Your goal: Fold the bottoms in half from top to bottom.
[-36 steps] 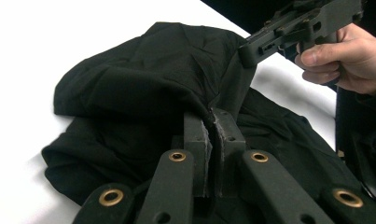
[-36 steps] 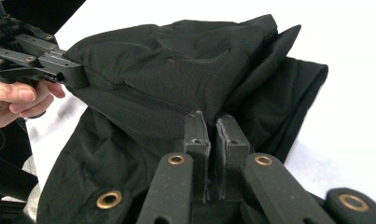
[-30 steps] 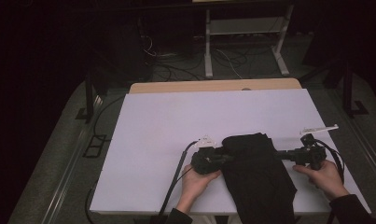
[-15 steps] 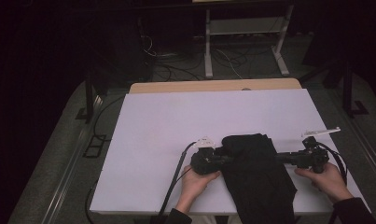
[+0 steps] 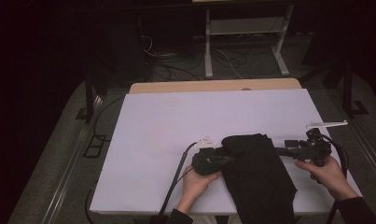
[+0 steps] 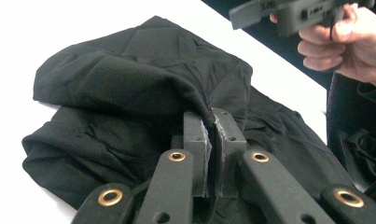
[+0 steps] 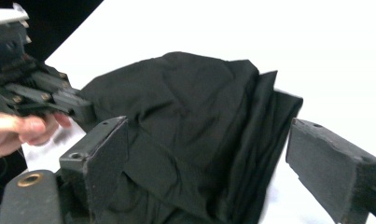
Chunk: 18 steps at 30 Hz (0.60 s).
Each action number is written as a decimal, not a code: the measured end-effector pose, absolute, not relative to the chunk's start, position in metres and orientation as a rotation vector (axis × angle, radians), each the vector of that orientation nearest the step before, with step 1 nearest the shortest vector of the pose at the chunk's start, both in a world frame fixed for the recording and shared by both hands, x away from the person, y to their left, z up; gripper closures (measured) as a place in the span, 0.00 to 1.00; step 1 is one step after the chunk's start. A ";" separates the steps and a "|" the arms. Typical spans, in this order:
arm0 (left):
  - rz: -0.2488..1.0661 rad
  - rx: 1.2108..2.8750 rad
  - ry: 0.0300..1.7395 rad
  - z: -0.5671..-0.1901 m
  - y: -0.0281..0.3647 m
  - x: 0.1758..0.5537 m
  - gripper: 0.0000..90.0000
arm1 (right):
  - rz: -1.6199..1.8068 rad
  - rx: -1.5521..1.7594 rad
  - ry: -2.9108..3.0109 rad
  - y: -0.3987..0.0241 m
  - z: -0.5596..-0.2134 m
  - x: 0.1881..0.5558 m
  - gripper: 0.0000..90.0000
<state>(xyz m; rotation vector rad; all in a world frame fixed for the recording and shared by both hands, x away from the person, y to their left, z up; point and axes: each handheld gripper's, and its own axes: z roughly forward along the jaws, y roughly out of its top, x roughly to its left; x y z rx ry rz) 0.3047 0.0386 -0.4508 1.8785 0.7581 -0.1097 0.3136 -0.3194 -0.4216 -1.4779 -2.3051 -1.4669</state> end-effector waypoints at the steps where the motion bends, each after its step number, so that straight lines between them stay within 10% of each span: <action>1: -0.110 1.878 0.758 -0.451 0.039 0.305 0.94 | -1.467 -1.478 -2.305 -0.319 -0.422 0.314 0.14; 4: -0.107 1.878 0.754 -0.450 0.038 0.305 0.94 | -1.499 -1.443 -2.312 -0.316 -0.411 0.322 0.00; 18: -0.099 1.879 0.742 -0.447 0.038 0.303 0.94 | -1.485 -1.370 -2.394 -0.295 -0.390 0.346 0.00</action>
